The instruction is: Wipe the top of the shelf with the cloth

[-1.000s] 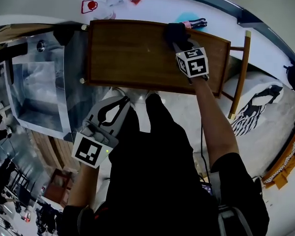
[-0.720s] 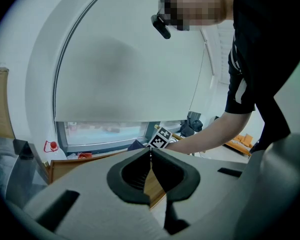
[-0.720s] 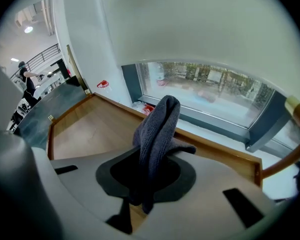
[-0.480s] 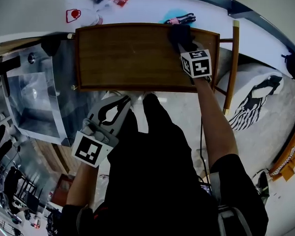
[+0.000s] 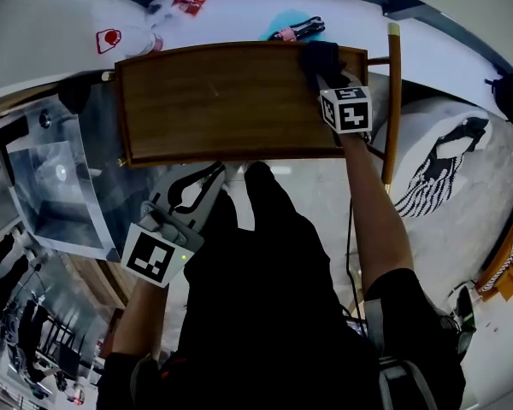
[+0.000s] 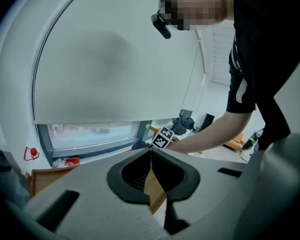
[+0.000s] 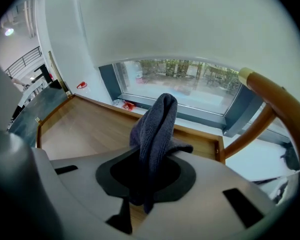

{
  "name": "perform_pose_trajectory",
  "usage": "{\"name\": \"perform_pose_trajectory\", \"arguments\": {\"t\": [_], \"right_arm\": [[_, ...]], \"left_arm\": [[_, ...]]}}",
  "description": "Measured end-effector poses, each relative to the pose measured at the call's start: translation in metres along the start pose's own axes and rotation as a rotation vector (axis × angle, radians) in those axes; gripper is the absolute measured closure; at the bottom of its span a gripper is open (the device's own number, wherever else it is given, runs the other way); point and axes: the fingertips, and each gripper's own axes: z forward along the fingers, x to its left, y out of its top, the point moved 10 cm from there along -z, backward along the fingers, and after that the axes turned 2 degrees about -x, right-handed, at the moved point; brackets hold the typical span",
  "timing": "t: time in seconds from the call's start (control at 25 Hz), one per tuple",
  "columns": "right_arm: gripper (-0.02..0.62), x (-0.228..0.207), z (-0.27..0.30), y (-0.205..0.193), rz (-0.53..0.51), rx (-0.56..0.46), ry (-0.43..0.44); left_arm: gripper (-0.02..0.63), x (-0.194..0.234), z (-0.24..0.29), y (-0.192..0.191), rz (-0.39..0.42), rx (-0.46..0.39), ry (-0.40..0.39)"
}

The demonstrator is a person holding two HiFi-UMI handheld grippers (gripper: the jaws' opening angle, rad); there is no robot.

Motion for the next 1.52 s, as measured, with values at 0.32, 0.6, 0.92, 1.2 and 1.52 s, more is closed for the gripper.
{"name": "perform_pose_trajectory", "arguments": {"t": [0.32,0.6,0.92,1.2,1.52], "right_arm": [[0.540,-0.017,-0.008,-0.008,0.020,0.020,-0.068],[0.540,-0.025,-0.016,-0.015,0.042,0.021,-0.104],[0.540,-0.014,-0.024,-0.008,0.022,-0.008,-0.085],[0.540,0.020,-0.025,0.005,-0.009,-0.034,-0.045],[0.540,0.111,-0.026,0.037,-0.042,-0.116,0.069]], "left_arm": [[0.578,0.003,0.010,0.003,0.012,0.011,-0.030],[0.578,0.002,0.009,0.005,0.023,0.015,-0.026],[0.578,-0.003,-0.007,0.004,0.023,-0.015,0.031],[0.578,-0.001,-0.034,-0.004,0.006,-0.032,0.065],[0.578,0.016,-0.081,-0.016,-0.014,-0.062,0.100]]}}
